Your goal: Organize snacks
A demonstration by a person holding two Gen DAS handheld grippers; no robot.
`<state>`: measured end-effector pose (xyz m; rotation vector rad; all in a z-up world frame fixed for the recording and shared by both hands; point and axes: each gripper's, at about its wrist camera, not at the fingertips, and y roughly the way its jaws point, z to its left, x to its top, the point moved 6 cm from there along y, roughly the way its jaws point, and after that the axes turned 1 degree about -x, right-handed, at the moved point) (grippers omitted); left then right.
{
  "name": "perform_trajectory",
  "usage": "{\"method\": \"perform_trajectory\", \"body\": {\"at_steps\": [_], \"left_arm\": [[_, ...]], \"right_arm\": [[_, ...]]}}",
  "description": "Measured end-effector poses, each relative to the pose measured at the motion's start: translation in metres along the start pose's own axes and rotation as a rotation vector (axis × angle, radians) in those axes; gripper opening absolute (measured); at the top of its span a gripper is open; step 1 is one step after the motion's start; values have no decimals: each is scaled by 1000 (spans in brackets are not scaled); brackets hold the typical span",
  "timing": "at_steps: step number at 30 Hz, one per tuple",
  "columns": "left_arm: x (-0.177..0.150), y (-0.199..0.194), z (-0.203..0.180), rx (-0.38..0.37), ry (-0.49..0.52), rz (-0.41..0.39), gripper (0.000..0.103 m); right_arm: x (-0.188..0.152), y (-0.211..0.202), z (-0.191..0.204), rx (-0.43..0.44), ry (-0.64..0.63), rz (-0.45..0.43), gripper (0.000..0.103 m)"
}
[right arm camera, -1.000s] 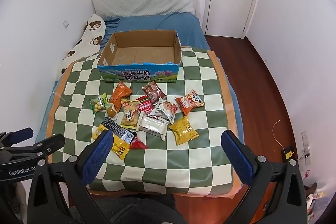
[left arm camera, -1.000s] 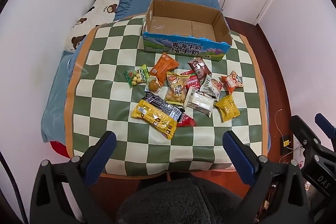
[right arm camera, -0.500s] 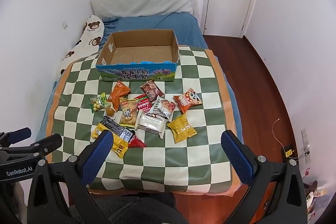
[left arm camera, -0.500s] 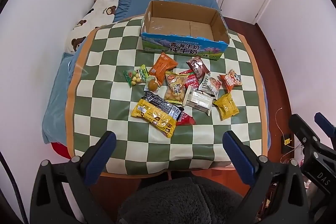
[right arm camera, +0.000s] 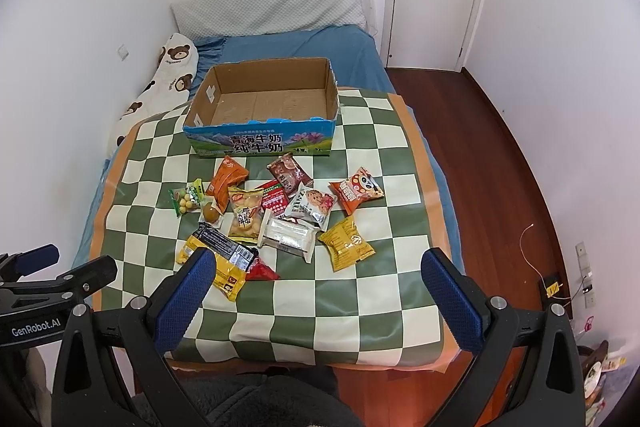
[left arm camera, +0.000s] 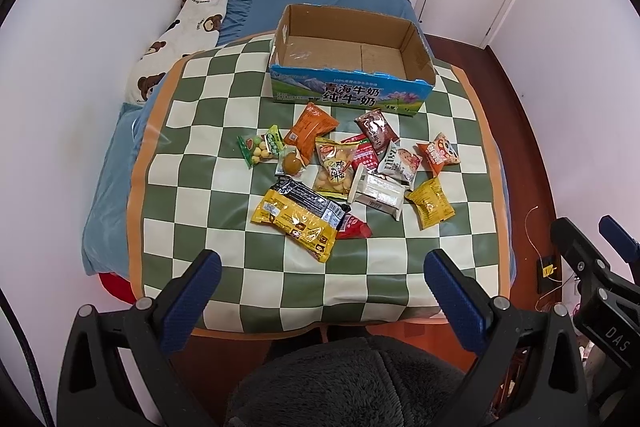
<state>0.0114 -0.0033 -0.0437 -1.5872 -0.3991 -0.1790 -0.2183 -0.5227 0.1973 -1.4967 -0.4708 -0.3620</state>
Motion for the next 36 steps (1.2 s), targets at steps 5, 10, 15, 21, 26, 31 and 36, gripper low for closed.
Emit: {"method": "perform_trajectory", "body": {"at_steps": [5,10,15,21,26,31,36], "left_arm": [[0,0,0,1,1,-2,103],[1,-1,0,0,1,-4,103],[3,-1,-1,0,1,-5,103],[3,-2,0,0,0,-6,103],[2,-2,0,-1,1,-9,103],[5,-2,0,-1,-1,-11,103],[6,-3,0,-2,1,-13,103]], "right_arm": [[0,-2,0,0,-2,-3,103],[3,-6,-1,1,-1,-7,103],[3,-6,-1,1,-1,-8,103],[5,-7,-1,3,-1,-9,103],[7,-7,0,-1,-4,-12,103],[6,-7,0,0,-5,-12,103],[6,-8,0,-1,-4,-14,103]]}}
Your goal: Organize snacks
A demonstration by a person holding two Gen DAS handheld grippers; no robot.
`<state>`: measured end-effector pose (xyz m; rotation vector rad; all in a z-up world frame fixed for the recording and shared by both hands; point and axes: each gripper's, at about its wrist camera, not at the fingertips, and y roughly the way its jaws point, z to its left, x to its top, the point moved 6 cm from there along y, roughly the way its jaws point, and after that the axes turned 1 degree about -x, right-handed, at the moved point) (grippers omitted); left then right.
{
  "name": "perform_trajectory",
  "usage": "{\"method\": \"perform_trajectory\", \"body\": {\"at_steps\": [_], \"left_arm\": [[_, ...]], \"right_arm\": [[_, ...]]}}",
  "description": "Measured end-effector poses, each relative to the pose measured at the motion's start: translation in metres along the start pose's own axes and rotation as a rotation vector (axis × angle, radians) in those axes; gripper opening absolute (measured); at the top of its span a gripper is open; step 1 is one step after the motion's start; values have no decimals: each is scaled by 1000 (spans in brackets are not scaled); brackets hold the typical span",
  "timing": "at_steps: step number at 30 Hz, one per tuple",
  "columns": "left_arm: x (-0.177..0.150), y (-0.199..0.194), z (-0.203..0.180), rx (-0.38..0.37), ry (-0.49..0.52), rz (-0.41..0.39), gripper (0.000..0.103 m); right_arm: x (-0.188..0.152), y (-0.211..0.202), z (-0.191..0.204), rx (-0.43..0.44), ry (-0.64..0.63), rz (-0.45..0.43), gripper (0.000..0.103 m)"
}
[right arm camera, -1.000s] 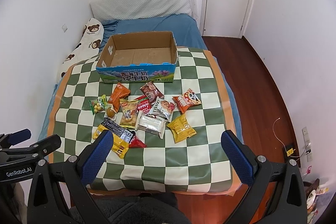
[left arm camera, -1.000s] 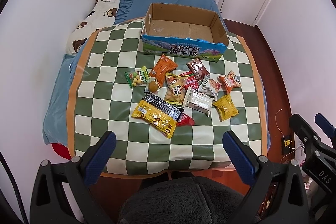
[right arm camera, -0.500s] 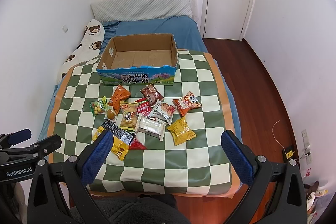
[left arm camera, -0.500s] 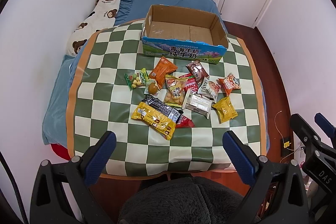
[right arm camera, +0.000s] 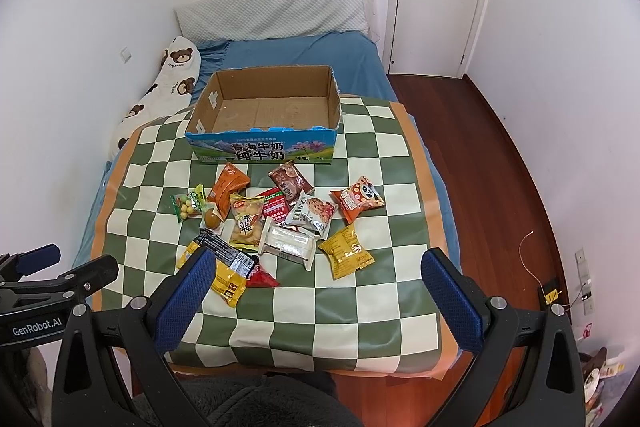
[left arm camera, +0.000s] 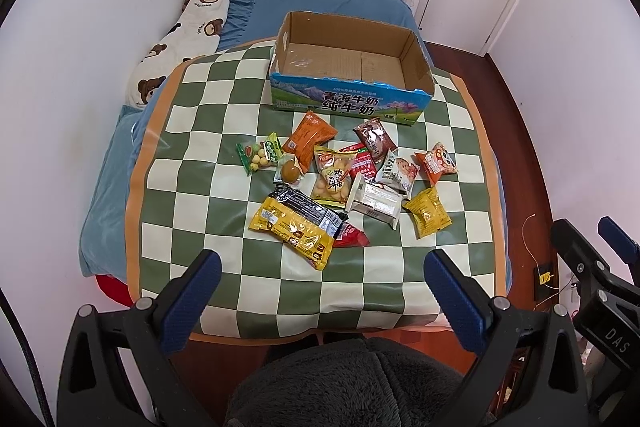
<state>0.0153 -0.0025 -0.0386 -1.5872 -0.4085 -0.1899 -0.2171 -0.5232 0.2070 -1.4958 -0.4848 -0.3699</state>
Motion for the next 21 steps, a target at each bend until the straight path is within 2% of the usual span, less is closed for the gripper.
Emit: {"method": "perform_trajectory", "body": {"at_steps": [21], "left_arm": [[1,-3,1,1,1,-7,103]], "right_arm": [[4,0,2,8,-2,2,103]]}}
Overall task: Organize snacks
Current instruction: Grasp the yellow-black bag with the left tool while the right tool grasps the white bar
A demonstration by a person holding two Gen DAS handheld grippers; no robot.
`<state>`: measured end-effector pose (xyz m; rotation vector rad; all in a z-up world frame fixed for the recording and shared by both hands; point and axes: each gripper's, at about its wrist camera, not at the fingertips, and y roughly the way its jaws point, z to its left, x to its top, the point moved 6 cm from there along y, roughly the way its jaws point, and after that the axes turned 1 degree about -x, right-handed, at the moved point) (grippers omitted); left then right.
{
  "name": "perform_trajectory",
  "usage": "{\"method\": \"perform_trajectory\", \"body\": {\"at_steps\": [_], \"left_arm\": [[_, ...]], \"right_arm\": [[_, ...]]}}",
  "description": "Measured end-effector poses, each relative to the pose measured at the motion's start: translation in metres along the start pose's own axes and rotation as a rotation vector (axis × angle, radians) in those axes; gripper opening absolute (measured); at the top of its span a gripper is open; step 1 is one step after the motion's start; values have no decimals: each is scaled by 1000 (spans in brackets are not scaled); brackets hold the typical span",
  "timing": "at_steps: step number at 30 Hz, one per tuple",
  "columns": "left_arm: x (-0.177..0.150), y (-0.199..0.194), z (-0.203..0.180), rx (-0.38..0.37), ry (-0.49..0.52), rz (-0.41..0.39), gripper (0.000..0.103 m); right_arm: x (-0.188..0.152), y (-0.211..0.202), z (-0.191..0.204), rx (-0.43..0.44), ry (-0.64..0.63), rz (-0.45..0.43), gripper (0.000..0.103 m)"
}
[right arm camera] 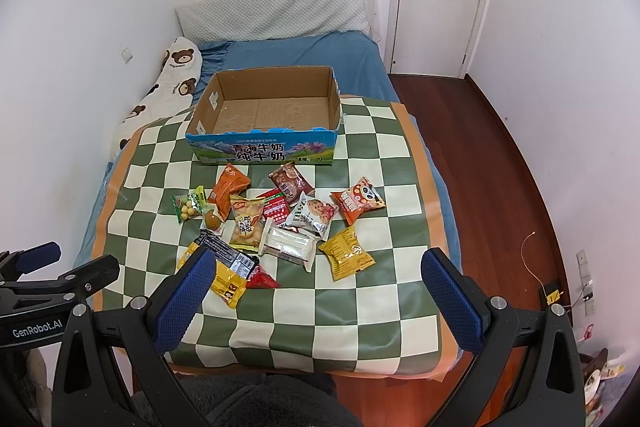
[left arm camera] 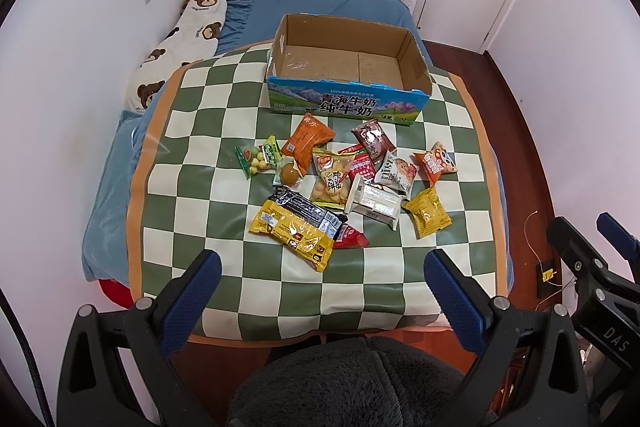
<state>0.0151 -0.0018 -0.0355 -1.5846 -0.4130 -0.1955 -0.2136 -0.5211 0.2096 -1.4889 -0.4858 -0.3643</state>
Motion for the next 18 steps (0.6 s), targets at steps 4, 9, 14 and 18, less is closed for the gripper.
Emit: {"method": "perform_trajectory", "body": {"at_steps": [4,9,14,18], "left_arm": [[2,-1,-1,-2,0,6,103],[17,4,-8,2,-7,10,103],[18,36,15,38,-88,9,103],[16,89,42,44,-199,95,103]], "right_arm": [[2,-1,0,3,1,1,103],[2,8,-2,12,2,8,103],[0,38,-5,28,7,38,103],[-3,91,1,67,-25,114,103]]}}
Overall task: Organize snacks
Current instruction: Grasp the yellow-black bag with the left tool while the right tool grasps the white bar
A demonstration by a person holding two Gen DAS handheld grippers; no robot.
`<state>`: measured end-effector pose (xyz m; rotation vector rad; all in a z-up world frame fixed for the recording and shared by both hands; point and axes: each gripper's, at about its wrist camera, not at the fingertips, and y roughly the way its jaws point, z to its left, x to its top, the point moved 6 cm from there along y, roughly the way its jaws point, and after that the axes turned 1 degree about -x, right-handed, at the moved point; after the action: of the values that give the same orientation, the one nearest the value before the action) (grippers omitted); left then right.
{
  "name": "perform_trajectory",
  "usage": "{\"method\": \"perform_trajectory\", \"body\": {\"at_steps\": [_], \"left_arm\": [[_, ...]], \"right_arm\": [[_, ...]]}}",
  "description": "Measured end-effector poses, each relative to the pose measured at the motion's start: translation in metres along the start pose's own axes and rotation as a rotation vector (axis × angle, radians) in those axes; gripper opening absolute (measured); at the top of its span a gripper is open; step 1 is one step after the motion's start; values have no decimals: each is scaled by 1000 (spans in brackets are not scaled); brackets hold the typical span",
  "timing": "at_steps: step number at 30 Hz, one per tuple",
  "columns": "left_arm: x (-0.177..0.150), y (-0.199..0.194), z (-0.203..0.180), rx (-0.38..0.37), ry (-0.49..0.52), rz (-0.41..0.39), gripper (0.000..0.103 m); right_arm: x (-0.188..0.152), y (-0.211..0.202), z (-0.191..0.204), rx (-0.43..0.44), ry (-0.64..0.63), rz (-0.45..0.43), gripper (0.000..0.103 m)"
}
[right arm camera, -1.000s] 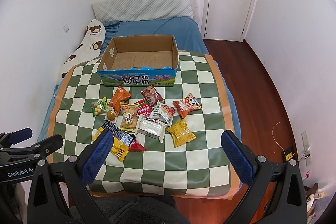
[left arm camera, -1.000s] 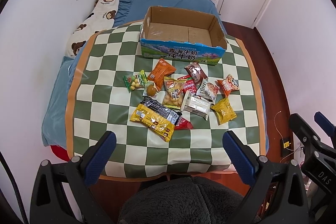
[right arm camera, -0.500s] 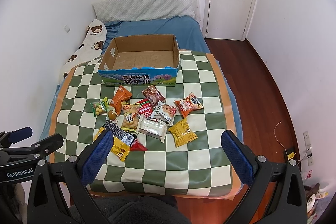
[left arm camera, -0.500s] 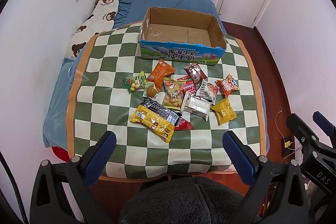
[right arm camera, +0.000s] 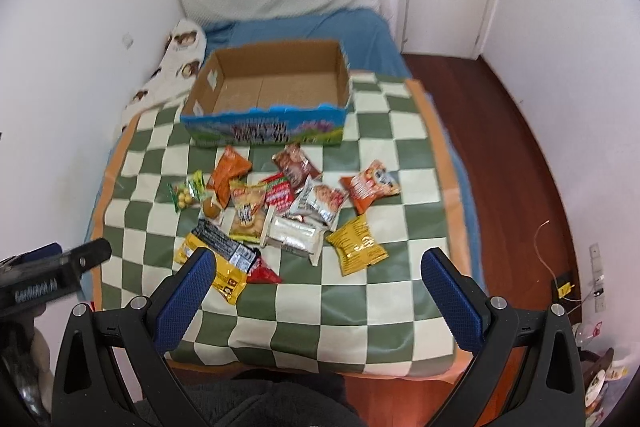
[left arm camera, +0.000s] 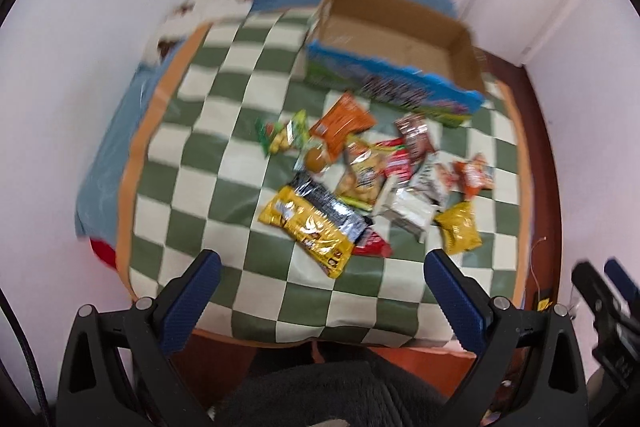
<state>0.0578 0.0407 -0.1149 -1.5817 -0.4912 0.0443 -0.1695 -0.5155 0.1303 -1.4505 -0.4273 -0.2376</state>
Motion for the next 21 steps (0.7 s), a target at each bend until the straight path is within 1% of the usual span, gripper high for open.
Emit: {"method": "perform_trajectory", "body": {"at_steps": [2,4,5,7,8,11,14,20,21], "left_arm": [[4,33,11,-5,-59,61,103],[4,71,21,-15,-124,148,103],[2,93,25,-41,-171,206,103],[-4,127,29,-76,-241,293,103],[-6,148,29,-112,-289,338,103],[-11,191,31,-163,-395,429,103],[-16,224,33,-196,-517,482,102],[-19,276,30,-233,-670,556,102],[-19,281,29,-223,-680,561,102]], "right_arm": [[3,32,6,24,-30,47,103],[6,69,13,47,-61,97,103],[7,86,17,54,-77,117,103],[8,123,25,55,-123,169,103],[9,143,31,59,-156,197,103],[9,191,45,47,-262,255,103],[5,229,56,57,-332,312,103],[-3,277,70,59,-437,381,103],[-4,284,72,61,-456,393,103]]}}
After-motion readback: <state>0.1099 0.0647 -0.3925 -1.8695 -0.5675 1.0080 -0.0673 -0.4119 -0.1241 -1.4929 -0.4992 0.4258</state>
